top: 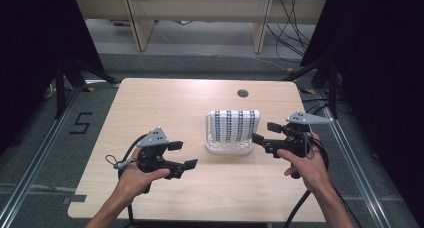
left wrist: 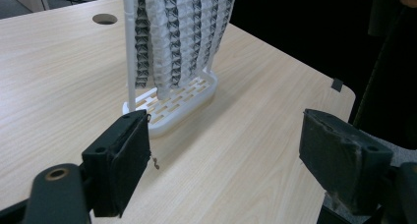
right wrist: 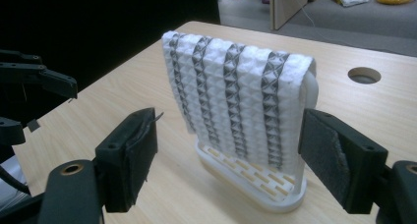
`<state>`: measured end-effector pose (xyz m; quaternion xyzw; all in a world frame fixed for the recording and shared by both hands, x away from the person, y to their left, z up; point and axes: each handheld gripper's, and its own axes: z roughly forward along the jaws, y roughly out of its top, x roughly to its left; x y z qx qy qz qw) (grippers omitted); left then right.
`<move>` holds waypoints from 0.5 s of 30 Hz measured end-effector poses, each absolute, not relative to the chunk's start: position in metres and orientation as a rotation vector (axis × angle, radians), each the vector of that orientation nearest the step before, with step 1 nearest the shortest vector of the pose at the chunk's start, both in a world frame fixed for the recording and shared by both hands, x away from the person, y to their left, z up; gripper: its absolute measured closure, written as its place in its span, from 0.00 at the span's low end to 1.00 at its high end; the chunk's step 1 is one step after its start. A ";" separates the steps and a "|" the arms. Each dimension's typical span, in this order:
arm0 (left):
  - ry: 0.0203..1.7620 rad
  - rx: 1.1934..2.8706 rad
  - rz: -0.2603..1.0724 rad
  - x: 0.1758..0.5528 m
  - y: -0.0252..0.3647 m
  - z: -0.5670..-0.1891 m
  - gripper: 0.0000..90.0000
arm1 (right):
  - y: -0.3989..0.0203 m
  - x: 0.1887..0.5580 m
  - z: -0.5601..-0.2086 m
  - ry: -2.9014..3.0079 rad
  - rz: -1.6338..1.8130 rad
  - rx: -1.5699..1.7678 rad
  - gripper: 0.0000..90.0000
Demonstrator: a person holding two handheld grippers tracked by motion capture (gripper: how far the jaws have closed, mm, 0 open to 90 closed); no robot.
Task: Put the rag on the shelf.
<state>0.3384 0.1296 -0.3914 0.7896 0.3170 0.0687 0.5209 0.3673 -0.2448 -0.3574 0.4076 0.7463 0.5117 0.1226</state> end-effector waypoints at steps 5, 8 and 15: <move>0.762 1.898 0.162 0.332 0.132 -0.401 0.20 | -0.244 0.359 -0.362 2.179 1.501 1.198 0.22; 0.765 1.898 0.160 0.328 0.133 -0.407 0.20 | -0.243 0.355 -0.366 2.181 1.489 1.165 0.22; 0.746 1.921 0.172 0.316 0.134 -0.417 0.19 | -0.237 0.344 -0.374 2.199 1.483 1.189 0.22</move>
